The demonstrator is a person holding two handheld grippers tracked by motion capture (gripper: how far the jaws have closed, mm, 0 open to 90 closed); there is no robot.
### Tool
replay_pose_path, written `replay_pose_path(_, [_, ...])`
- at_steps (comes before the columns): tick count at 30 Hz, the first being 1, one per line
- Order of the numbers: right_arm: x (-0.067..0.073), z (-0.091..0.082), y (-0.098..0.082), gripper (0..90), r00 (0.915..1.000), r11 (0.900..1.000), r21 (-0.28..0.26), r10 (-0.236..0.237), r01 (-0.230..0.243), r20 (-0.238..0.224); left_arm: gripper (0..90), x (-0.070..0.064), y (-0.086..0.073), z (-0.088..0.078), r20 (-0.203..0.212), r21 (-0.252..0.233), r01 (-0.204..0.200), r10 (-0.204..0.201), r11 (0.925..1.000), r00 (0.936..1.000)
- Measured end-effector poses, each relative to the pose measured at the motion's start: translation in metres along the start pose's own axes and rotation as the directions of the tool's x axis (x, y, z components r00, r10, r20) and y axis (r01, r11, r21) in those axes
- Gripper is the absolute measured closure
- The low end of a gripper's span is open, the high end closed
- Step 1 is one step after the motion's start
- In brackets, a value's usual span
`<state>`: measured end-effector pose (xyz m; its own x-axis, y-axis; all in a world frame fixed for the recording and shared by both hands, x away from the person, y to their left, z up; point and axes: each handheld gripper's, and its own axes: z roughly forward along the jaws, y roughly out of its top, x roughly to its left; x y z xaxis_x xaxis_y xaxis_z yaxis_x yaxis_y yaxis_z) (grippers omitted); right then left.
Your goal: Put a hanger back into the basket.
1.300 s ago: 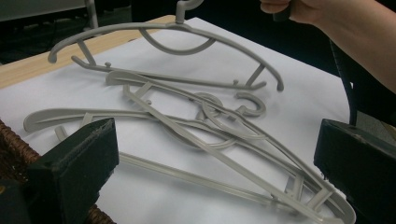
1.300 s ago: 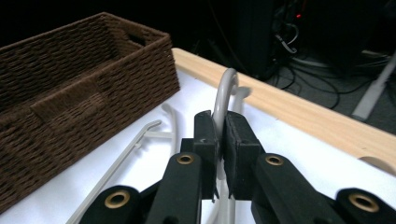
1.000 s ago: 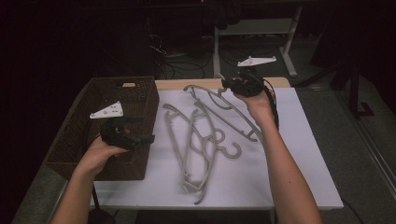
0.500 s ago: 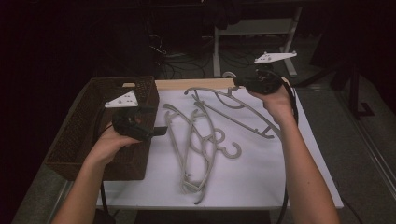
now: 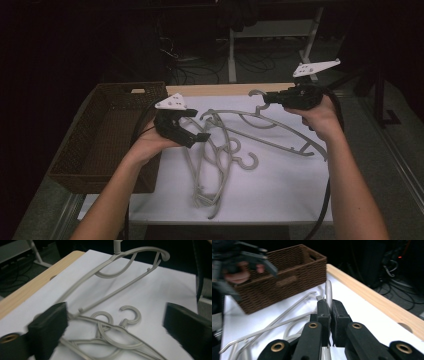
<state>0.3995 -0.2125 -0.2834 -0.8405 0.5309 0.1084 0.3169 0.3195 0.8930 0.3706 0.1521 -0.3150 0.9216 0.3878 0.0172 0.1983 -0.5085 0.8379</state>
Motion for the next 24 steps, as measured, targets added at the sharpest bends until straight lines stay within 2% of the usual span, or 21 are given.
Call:
replay_pose_path(3, [0.002, -0.004, -0.001, 85.5, 0.9983, 1.000, -0.007, -0.003, 0.003, -0.058, 13.9, 0.004, 0.001, 0.015, -0.019, 0.042, -0.031, 0.032, 0.9986, 0.9993])
replay_pose_path(4, [0.002, -0.004, -0.001, 85.5, 0.9983, 1.000, -0.007, -0.003, 0.003, -0.058, 13.9, 0.006, 0.002, 0.020, -0.023, 0.058, -0.033, 0.034, 0.9978, 0.9992])
replay_pose_path(7, [0.005, -0.003, -0.001, 85.5, 0.9934, 1.000, -0.013, -0.014, 0.013, -0.114, 18.5, 0.005, 0.002, 0.033, -0.028, 0.089, -0.077, 0.080, 0.9930, 0.9964])
replay_pose_path(8, [0.005, -0.002, 0.000, 85.5, 0.9919, 1.000, -0.012, -0.017, 0.015, -0.126, 20.0, 0.005, 0.003, 0.039, -0.036, 0.106, -0.102, 0.106, 0.9891, 0.9937])
replay_pose_path(12, [0.009, 0.004, 0.002, 85.5, 0.9860, 1.000, 0.008, -0.028, 0.029, -0.164, 26.1, 0.003, 0.002, 0.050, -0.061, 0.137, -0.142, 0.152, 0.9803, 0.9866])
replay_pose_path(13, [0.009, 0.004, 0.002, 85.5, 0.9860, 1.000, 0.008, -0.028, 0.029, -0.164, 28.7, 0.003, 0.002, 0.050, -0.061, 0.137, -0.142, 0.152, 0.9803, 0.9866])
replay_pose_path(14, [0.010, 0.007, 0.003, 85.5, 0.9825, 0.999, 0.015, -0.034, 0.037, -0.183, 31.8, 0.002, 0.001, 0.052, -0.057, 0.151, -0.166, 0.176, 0.9744, 0.9827])
replay_pose_path(17, [0.012, 0.010, 0.004, 85.5, 0.9791, 0.999, 0.021, -0.037, 0.042, -0.200, 35.9, 0.001, -0.001, 0.054, -0.047, 0.168, -0.175, 0.185, 0.9702, 0.9817])
replay_pose_path(19, [0.013, 0.014, 0.005, 85.4, 0.9728, 0.999, 0.021, -0.039, 0.045, -0.228, 42.9, 0.000, -0.002, 0.056, -0.033, 0.194, -0.190, 0.200, 0.9624, 0.9792])
replay_pose_path(20, [0.013, 0.014, 0.005, 85.4, 0.9728, 0.999, 0.021, -0.039, 0.045, -0.228, 46.0, 0.000, -0.002, 0.056, -0.033, 0.194, -0.190, 0.200, 0.9624, 0.9792])
replay_pose_path(21, [0.014, 0.017, 0.006, 85.4, 0.9675, 0.999, 0.022, -0.040, 0.047, -0.250, 48.7, -0.002, -0.004, 0.058, -0.016, 0.202, -0.204, 0.212, 0.9578, 0.9772])
replay_pose_path(22, [0.014, 0.017, 0.006, 85.4, 0.9675, 0.999, 0.022, -0.040, 0.047, -0.250, 51.0, -0.002, -0.004, 0.058, -0.016, 0.202, -0.204, 0.212, 0.9578, 0.9772])
replay_pose_path(24, [0.016, 0.021, 0.006, 85.4, 0.9608, 0.998, 0.023, -0.045, 0.054, -0.274, 56.3, -0.004, -0.005, 0.061, -0.001, 0.219, -0.217, 0.222, 0.9513, 0.9749])
